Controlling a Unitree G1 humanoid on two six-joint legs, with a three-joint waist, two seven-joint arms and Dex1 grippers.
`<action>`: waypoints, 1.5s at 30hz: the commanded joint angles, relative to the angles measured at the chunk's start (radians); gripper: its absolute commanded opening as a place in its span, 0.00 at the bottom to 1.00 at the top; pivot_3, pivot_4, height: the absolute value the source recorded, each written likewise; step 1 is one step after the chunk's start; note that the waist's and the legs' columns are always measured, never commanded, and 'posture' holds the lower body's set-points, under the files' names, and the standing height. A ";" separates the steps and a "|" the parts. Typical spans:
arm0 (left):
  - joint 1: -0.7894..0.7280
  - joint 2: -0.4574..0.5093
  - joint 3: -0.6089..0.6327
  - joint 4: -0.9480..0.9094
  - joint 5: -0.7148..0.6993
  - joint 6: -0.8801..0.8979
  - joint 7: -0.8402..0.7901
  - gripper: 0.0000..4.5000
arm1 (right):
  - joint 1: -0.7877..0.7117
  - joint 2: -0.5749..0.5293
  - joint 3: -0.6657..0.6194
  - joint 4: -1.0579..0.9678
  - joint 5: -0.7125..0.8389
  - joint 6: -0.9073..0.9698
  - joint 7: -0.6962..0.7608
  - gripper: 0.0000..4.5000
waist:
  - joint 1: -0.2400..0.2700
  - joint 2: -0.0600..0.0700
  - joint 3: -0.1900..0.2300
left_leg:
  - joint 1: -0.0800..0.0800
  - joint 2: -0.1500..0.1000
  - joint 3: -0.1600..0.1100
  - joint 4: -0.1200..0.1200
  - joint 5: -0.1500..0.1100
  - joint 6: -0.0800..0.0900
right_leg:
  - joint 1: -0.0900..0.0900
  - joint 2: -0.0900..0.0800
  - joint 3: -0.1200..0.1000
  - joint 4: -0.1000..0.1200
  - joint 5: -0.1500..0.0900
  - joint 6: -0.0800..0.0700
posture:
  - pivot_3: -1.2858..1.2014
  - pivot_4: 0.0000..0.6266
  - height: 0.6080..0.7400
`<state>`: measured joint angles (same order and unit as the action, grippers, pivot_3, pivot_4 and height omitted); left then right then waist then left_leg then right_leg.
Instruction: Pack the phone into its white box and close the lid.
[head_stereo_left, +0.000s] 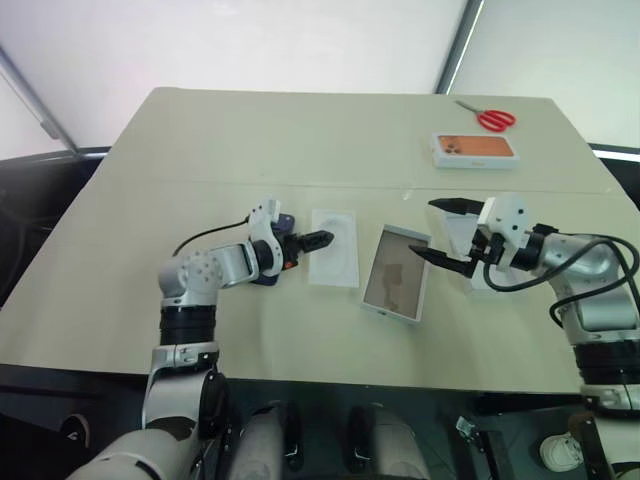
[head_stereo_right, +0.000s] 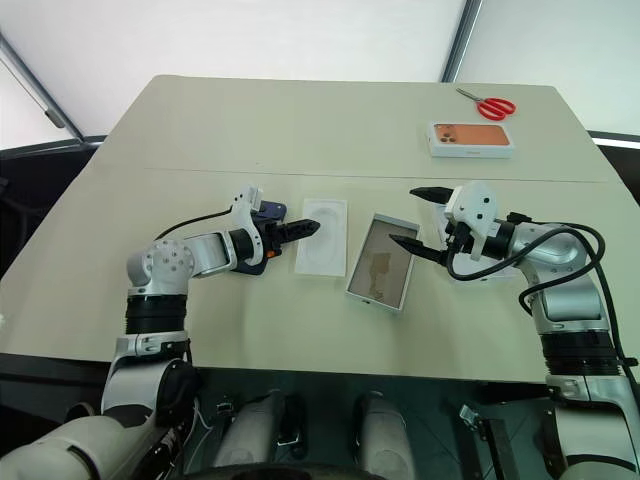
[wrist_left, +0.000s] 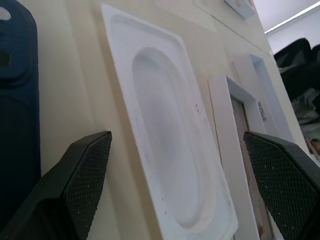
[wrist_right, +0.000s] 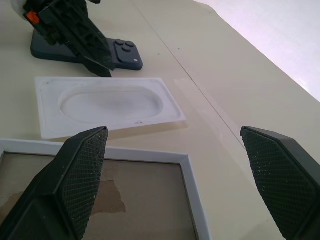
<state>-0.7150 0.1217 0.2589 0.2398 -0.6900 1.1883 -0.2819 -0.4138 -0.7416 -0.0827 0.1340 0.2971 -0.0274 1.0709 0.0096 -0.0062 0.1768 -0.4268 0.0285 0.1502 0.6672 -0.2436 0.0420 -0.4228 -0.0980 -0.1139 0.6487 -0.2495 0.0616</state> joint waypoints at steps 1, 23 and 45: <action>-0.025 -0.018 0.007 0.081 -0.001 -0.024 -0.022 0.99 | -0.031 0.011 0.001 -0.011 -0.004 -0.016 -0.007 0.99 | 0.000 0.000 0.000 | 0.000 0.000 0.000 0.000 0.000 0.000 | 0.000 0.000 0.000 0.000 0.000 0.000 | 0.52 0.24 0.99; -0.054 -0.022 0.053 0.167 -0.009 0.004 -0.037 0.10 | -0.036 0.027 0.019 -0.024 -0.012 -0.016 -0.013 1.00 | -0.005 -0.001 0.000 | 0.001 0.000 -0.001 0.000 0.000 0.000 | 0.002 0.000 -0.001 0.000 0.000 0.000 | 0.52 0.24 0.99; -0.050 0.030 0.055 0.150 -0.014 -0.005 -0.049 0.05 | -0.032 0.049 0.028 -0.020 -0.034 -0.032 -0.027 1.00 | -0.020 -0.001 0.000 | 0.002 0.001 -0.001 0.000 0.000 -0.001 | 0.002 0.000 0.000 0.000 0.000 0.000 | 0.52 0.24 0.99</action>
<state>-0.7649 0.1288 0.3229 0.4014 -0.7150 1.1902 -0.3254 -0.4419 -0.6932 -0.0436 0.1397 0.2572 -0.0380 1.0521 -0.0103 -0.0067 0.1765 -0.4253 0.0291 0.1492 0.6669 -0.2433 0.0409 -0.4208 -0.0978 -0.1144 0.6487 -0.2496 0.0616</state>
